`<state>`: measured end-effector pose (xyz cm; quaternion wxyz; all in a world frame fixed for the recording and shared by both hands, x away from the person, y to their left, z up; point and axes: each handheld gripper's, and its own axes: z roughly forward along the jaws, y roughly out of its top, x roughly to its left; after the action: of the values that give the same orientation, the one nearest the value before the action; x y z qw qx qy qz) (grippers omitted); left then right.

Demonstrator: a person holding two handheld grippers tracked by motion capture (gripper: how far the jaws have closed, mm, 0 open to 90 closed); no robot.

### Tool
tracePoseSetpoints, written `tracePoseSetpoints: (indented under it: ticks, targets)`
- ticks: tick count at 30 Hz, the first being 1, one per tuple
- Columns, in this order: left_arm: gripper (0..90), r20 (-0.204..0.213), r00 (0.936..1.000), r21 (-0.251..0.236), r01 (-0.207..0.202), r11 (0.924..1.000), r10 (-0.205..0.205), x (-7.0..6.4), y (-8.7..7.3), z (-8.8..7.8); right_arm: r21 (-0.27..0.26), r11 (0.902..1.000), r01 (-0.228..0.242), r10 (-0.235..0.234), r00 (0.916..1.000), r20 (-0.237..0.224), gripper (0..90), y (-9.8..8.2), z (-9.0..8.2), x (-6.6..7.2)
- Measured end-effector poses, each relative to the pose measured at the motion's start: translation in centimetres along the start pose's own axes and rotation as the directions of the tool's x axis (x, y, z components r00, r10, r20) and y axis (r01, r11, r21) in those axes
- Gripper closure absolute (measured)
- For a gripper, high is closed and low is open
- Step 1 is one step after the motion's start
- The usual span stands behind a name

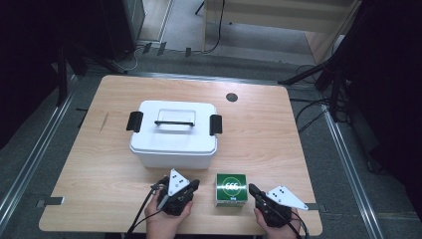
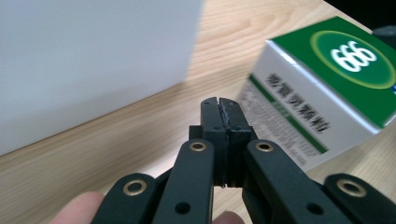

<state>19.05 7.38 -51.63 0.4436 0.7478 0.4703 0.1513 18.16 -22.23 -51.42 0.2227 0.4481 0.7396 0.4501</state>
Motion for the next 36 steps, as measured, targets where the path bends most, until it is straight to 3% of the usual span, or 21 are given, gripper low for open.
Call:
tracePoseSetpoints:
  ticks: [5,6,7,9,11,22,26,28,29,32,36]
  targets:
    - [90.0,0.046,0.9988,0.014,0.014,0.9998,-0.015,-0.1,-0.4,0.0,0.013,0.9999,0.006,-0.006,1.0000,-0.006,90.0,-0.1,0.3,0.5]
    - [90.0,0.081,0.9966,0.024,0.007,0.9997,-0.009,-1.1,-0.6,0.7,0.014,0.9999,0.001,-0.001,1.0000,-0.009,90.0,-0.1,0.3,0.5]
    - [90.0,0.081,0.9966,0.024,0.007,0.9997,-0.009,-1.1,-0.6,0.7,0.014,0.9999,0.001,-0.001,1.0000,-0.009,90.0,-0.1,0.3,0.5]
    - [90.0,0.104,0.9944,0.039,-0.023,0.9990,0.019,-2.7,-0.6,1.8,0.017,0.9998,-0.005,0.005,0.9999,-0.009,90.0,-0.2,0.3,0.5]
    - [90.0,0.119,0.9927,0.043,-0.027,0.9987,0.021,-3.4,-0.6,2.3,0.021,0.9997,-0.009,0.009,0.9999,-0.012,90.0,-0.4,0.2,0.5]
    - [90.0,0.106,0.9938,0.049,-0.037,0.9981,0.032,-4.5,0.0,3.6,0.024,0.9992,-0.031,0.031,0.9995,-0.002,90.0,-0.7,-0.2,-0.3]
    - [90.0,0.089,0.9956,0.029,-0.034,0.9990,0.032,-4.2,-0.1,3.3,0.017,0.9991,-0.040,0.040,0.9992,0.006,90.0,-0.8,-0.4,-0.7]
    - [86.8,0.074,0.9969,0.015,-0.028,0.9995,0.027,-3.8,-0.1,3.0,0.012,0.9990,-0.042,0.042,0.9991,0.007,90.0,-0.8,-0.4,-0.7]
    - [77.0,0.062,0.9980,0.004,-0.014,0.9999,0.014,-3.4,-0.2,2.7,-0.007,0.9990,-0.043,0.043,0.9987,0.026,85.9,-0.9,-0.5,-1.0]
    - [63.9,0.011,0.9999,-0.020,0.006,0.9998,-0.006,-1.9,-0.4,1.5,-0.036,0.9985,-0.041,0.042,0.9984,0.037,79.4,-0.9,-0.7,-1.7]
    - [36.2,-0.029,0.9995,-0.018,0.008,0.9998,-0.008,-0.2,-0.8,0.0,-0.073,0.9968,-0.032,0.033,0.9994,0.010,69.9,-0.9,-0.9,-2.4]
